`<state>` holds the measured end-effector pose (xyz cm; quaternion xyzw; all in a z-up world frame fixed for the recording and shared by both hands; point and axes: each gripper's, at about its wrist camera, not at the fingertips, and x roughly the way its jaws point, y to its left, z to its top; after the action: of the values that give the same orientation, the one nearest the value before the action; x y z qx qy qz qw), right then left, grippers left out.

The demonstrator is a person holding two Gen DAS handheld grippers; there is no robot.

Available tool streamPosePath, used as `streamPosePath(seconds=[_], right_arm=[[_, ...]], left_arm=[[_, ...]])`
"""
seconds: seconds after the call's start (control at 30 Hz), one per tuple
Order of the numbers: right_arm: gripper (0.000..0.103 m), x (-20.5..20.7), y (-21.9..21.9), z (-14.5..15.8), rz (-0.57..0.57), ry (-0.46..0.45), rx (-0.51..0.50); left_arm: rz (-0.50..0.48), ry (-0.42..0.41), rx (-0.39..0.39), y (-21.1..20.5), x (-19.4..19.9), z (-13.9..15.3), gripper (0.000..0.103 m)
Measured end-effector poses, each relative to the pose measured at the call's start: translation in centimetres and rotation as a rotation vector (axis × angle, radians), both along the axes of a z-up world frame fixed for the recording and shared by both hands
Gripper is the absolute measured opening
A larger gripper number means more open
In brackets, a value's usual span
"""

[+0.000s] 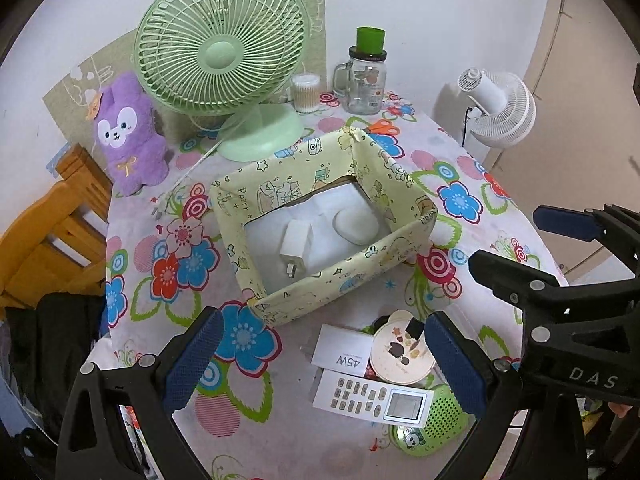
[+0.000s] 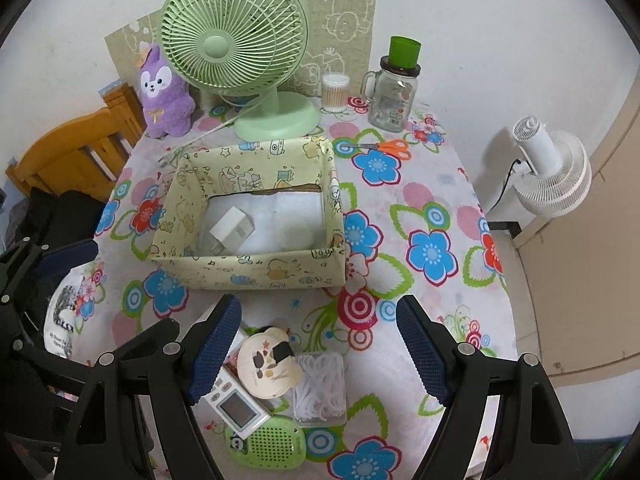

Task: Organize rigid objects
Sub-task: 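Withdraw both open tools from the box back toward the remaining items, then grasp the white remote control with the left tool while the right tool approaches the charger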

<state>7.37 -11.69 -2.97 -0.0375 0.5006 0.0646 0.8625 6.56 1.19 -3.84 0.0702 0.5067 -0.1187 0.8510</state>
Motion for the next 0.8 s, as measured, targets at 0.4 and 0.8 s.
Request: streamPosePath(seconds=[0.4,0.8], right_arm=[[0.082,-0.7,-0.5,-1.3,0.073,0.019,0.012],[0.082,-0.6,-0.6,-3.5,0.167,0.074,0.018]], left_arm=[[0.088,0.046,-0.015,0.1,-1.5,-1.4,0.102],[0.236,0.142,-0.063,0.2,-2.8,-4.4,0.102]])
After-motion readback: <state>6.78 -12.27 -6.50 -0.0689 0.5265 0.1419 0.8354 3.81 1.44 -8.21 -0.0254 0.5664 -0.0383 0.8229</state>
